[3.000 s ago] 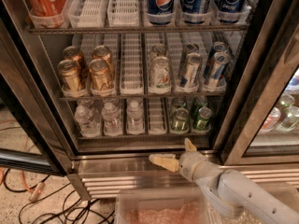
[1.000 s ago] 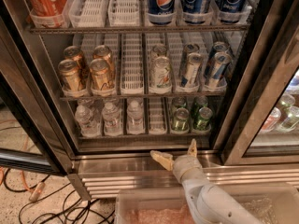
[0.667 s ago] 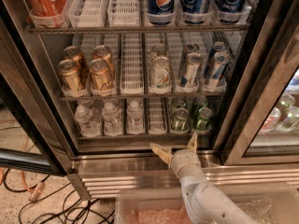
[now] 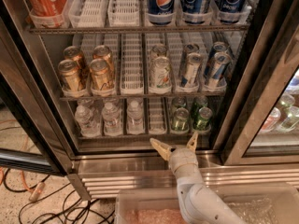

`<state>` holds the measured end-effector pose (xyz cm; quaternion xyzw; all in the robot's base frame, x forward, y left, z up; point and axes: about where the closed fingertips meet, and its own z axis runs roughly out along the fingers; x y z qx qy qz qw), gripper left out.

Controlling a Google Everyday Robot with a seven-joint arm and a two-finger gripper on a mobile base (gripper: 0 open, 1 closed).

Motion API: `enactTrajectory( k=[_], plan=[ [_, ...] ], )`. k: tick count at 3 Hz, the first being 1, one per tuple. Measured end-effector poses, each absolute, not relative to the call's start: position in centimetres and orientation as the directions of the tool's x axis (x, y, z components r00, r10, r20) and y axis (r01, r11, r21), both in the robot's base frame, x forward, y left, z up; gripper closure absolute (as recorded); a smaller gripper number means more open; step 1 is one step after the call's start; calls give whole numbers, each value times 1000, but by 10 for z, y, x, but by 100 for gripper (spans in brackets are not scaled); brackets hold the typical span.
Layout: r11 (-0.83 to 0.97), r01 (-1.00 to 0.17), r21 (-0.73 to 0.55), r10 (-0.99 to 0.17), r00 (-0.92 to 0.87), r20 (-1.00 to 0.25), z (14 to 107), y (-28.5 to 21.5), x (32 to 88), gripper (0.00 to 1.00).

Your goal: Pick green can from bottom shelf of fridge

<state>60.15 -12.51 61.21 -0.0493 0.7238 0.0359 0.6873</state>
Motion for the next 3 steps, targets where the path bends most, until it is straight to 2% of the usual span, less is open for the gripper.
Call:
enactTrajectory(
  k=[2,3],
  plan=[
    [999,48,-25,-30,103,-994,611,-149,610,0],
    [996,71,-58,-68,154,-986,611,-151,609,0]
  ],
)
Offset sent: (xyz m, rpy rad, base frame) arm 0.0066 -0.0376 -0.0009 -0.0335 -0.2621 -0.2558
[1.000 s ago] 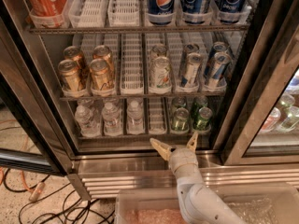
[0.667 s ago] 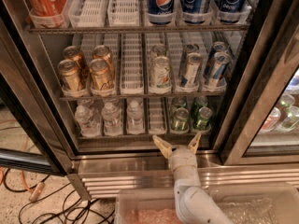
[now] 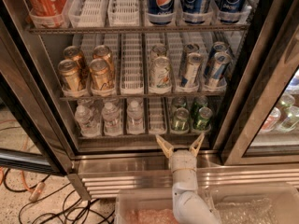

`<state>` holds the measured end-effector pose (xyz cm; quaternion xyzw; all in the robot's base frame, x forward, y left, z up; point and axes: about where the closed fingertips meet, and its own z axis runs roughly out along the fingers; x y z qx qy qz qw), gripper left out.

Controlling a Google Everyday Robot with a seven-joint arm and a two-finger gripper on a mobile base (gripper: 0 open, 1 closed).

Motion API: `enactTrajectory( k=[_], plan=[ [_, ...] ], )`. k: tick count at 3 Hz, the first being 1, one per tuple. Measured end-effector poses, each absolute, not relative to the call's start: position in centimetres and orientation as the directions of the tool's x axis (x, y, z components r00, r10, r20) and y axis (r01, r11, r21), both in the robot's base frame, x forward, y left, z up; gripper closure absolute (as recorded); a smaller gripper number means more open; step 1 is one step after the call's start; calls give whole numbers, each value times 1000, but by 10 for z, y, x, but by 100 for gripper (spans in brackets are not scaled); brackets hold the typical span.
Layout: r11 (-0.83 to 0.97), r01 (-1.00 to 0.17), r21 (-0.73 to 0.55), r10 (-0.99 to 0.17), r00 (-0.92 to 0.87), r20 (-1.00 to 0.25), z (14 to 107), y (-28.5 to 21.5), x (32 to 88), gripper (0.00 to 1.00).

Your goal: Pick green can from bottom shelf of fridge

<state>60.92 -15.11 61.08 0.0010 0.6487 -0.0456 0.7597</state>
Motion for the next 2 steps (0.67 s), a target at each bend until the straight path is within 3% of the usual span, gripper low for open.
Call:
enactTrajectory(
  k=[2],
  plan=[
    [996,82,-39,-51,149,-988,612,-150,611,0]
  ],
)
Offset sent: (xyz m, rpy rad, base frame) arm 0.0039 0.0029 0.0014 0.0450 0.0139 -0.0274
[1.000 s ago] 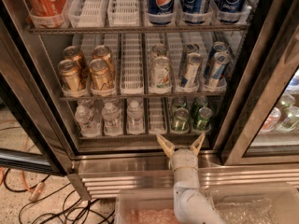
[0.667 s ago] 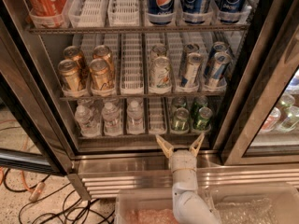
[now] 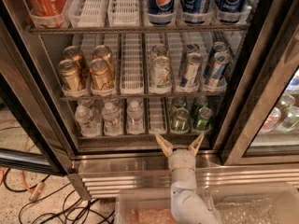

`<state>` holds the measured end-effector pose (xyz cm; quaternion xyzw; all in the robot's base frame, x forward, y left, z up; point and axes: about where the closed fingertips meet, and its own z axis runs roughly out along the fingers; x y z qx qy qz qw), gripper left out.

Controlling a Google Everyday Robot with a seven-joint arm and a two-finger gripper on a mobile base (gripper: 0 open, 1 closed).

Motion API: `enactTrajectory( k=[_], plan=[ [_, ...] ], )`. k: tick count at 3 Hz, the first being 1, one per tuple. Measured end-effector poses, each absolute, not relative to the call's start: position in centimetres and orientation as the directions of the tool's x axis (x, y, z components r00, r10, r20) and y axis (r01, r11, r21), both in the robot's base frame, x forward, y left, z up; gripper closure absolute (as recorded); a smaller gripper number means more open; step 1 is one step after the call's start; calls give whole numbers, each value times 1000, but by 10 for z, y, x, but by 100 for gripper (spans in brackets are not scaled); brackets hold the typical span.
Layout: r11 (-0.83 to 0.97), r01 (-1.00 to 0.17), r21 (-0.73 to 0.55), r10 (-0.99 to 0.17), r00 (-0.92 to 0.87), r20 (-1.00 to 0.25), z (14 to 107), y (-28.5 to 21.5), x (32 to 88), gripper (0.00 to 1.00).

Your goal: Pick green can from bottom shelf of fridge

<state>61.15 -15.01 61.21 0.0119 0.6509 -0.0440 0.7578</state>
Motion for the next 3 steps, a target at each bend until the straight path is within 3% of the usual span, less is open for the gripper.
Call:
enactTrajectory(
  k=[1,2,3],
  plan=[
    [995,96,-18,-33,155,-987,613,-149,614,0],
    [995,104,-5,-22,164,-986,613,-146,617,9],
    [994,112,0,-19,172,-985,613,-145,621,12]
  ],
)
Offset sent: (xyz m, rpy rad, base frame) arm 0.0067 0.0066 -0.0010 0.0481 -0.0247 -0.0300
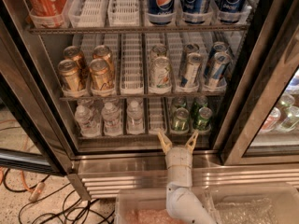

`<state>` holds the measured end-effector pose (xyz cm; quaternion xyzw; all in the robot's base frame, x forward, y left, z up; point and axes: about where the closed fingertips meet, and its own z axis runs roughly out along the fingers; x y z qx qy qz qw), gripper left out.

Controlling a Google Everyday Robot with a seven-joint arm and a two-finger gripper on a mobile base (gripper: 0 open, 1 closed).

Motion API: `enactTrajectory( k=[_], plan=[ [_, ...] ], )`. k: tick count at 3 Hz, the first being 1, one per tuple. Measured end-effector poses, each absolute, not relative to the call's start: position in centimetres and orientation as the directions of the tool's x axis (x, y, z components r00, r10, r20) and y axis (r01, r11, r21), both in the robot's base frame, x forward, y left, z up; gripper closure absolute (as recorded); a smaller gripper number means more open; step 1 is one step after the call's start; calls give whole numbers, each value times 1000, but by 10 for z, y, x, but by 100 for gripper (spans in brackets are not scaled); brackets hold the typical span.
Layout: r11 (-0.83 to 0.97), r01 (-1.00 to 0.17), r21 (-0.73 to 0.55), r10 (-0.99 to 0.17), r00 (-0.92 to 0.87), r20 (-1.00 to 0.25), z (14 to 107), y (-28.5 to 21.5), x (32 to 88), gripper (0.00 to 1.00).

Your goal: Pick green can from bottom shelf of fridge

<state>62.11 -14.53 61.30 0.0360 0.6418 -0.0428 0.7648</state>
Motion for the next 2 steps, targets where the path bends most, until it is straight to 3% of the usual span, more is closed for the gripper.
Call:
enactTrajectory(
  k=[1,2],
  plan=[
    [992,123,6,-17,186,-982,614,-145,627,31],
    [991,134,9,-18,201,-980,615,-148,632,35]
  ],
)
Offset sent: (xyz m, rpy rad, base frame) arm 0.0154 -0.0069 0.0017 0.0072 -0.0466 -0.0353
